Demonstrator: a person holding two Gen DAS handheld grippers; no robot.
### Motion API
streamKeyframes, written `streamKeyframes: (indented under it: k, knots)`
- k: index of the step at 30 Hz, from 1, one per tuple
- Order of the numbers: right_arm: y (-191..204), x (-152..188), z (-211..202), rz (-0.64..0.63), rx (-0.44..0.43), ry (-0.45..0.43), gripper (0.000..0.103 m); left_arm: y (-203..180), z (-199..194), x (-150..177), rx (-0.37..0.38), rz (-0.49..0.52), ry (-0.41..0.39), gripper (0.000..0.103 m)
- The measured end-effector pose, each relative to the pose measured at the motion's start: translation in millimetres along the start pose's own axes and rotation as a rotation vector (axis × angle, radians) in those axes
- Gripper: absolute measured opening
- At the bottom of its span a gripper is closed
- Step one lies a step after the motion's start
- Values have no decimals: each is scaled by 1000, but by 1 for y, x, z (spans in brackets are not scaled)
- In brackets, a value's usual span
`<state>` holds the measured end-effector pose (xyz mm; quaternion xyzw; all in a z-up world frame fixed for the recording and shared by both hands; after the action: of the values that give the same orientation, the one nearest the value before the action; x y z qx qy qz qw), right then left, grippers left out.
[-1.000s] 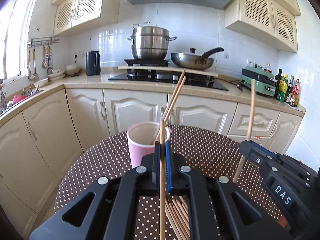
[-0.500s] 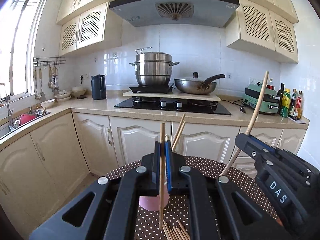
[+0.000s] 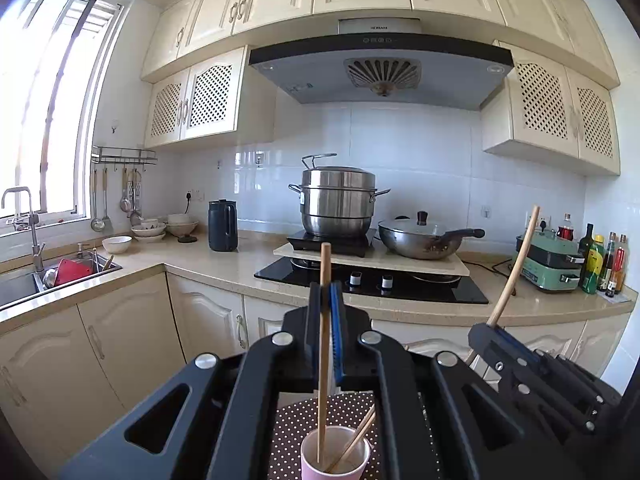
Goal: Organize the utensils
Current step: 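Drop the chopstick into the pink cup and open the right gripper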
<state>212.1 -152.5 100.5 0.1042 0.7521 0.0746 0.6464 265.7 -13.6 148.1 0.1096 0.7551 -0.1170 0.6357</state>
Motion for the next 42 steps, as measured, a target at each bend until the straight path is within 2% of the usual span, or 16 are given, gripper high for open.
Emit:
streamKeyframes:
  k: [6,16,21,25,27,30,31,32,34,35,36,42]
  knots:
    - [-2,17,34,16,-18,55,7,5,25,8,-1,-17,27,6]
    - [-11,65,81,47,-12,212,8,17,73,72,-16,-16,171,6]
    - [-16,88,95,60,-4,275,8,22,89,101,10,-2,229,6]
    - [-19,107,102,74,-6,325,8,20,91,111,20,44,210,6]
    - [-17,109,100,54,1,314,8,19,90,113,35,55,210,6]
    - [-12,110,96,21,7,332,10,17,91,116,48,64,218,11]
    - [-12,111,96,20,1,350,11,18,91,117,40,67,215,23]
    - [-13,112,95,31,-7,366,15,18,90,117,34,70,210,28]
    - [-18,111,92,55,-4,363,27,18,88,118,30,74,203,30]
    - [-19,110,88,55,3,351,44,18,87,118,34,75,203,30]
    - [-19,109,86,46,17,341,53,18,85,117,43,67,201,31]
    - [-21,102,67,19,42,314,53,16,71,117,61,72,198,41]
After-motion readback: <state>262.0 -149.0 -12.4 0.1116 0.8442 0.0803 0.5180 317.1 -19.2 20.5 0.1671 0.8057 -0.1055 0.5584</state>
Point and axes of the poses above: each gripper's, at about its wrist camera, not at the fingertips, and z roughly the way its jaws point, y to its left, x to its underside, the point moved 3 cm from there along z, roughly the way its jaws point, and after that the axes turned 1 degree about -x, right-handed, at the moved point
